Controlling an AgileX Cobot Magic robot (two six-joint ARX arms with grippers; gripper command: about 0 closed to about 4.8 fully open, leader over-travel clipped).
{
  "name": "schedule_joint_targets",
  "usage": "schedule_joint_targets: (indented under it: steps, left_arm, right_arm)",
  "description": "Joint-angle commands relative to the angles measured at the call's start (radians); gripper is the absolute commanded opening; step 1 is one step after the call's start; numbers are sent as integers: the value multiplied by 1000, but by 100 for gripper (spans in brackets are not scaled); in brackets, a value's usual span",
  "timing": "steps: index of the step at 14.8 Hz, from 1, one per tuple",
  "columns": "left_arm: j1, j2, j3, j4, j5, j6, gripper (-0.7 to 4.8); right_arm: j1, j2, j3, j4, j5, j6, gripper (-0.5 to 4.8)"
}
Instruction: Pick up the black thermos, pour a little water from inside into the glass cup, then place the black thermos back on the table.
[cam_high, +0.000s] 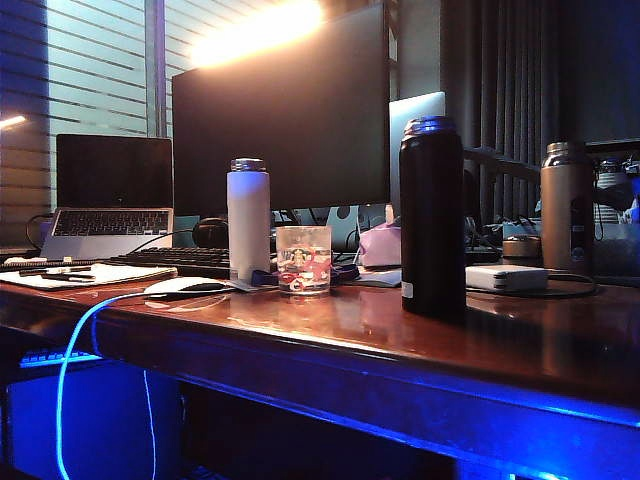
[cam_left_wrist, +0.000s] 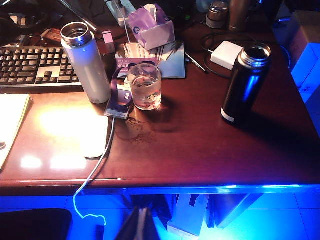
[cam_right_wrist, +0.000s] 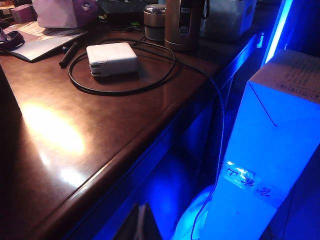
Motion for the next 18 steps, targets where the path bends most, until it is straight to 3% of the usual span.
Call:
schedule_joint_targets:
  steps: [1,6,10,13,18]
  left_arm:
    - [-1,-3,1,13,4,-2,-2]
    - [3,-9,1,104,-80,23,-4]
    - [74,-51,-46,218,-87,-12,-3]
    - [134,-167,-268,442,-90,-68,-4]
    - [139,-400,-701,699,-152,-166,-4]
  right_arm:
    - [0,-1,-3,13,-2,4,-1]
    - [0,-1,-3,13,-2,4,-1]
    - [0,-1,-3,13,-2,4,-1]
    - [0,-1,-3,13,-2,4,-1]
    - [0,-1,-3,13,-2,4,-1]
